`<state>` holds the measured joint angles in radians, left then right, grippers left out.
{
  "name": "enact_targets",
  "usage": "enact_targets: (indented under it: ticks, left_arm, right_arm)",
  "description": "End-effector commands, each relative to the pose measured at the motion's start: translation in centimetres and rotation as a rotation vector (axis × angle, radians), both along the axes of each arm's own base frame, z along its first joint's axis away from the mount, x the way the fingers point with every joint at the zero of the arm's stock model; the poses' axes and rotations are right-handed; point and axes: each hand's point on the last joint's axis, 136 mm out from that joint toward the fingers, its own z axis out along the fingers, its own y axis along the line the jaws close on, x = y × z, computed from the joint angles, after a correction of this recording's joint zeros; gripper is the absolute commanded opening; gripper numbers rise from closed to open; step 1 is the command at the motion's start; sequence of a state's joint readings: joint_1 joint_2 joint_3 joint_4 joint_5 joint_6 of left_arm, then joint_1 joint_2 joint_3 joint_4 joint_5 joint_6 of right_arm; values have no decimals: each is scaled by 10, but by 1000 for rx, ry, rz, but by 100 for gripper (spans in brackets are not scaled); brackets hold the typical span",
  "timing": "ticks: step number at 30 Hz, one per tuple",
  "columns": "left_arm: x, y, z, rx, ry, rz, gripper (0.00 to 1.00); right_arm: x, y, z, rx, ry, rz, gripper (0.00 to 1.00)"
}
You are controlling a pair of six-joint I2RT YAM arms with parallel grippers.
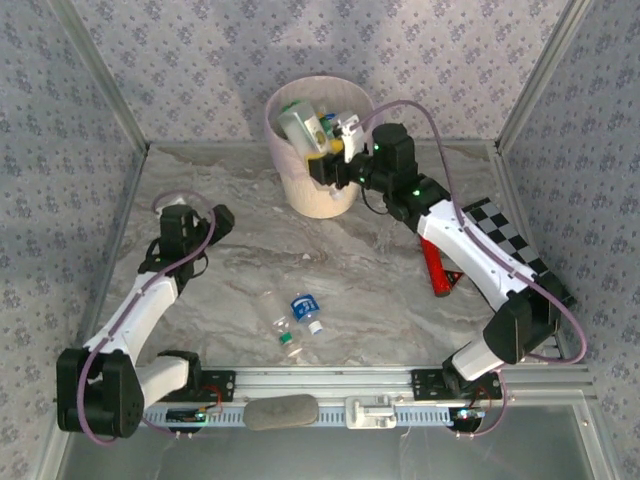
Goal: Put the plastic bottles in the bin
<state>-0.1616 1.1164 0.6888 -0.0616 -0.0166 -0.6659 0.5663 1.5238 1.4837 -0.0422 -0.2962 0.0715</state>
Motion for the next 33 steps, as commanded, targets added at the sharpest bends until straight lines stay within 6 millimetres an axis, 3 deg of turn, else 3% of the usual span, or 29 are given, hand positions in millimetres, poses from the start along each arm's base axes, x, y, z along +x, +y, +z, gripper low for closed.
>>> enact_targets:
  ticks: [1,8,12,16,20,28,33]
  left_arm:
    - [11,-37,25,74,-55,-174,100]
    - [12,-93,10,148,-5,-351,100]
    - [8,-111,0,154,12,-397,100]
    - [4,-123,-9,154,28,-421,100]
    - [2,-117,-12,182,38,-397,100]
    - [4,-102,-6,244,27,-340,100]
    - [6,-98,-7,259,29,-317,100]
  right_arm:
    - [19,-26,55,87,-112,-159,42]
    - [65,-49,86,136,-179,-280,42]
    - [94,-51,87,129,-182,-308,43]
    - [129,-48,69,95,-134,-334,43]
    - [154,-37,38,43,-50,-321,44]
    - [170,-26,-11,-42,74,-315,47]
    - [173,-25,-25,-71,113,-321,55]
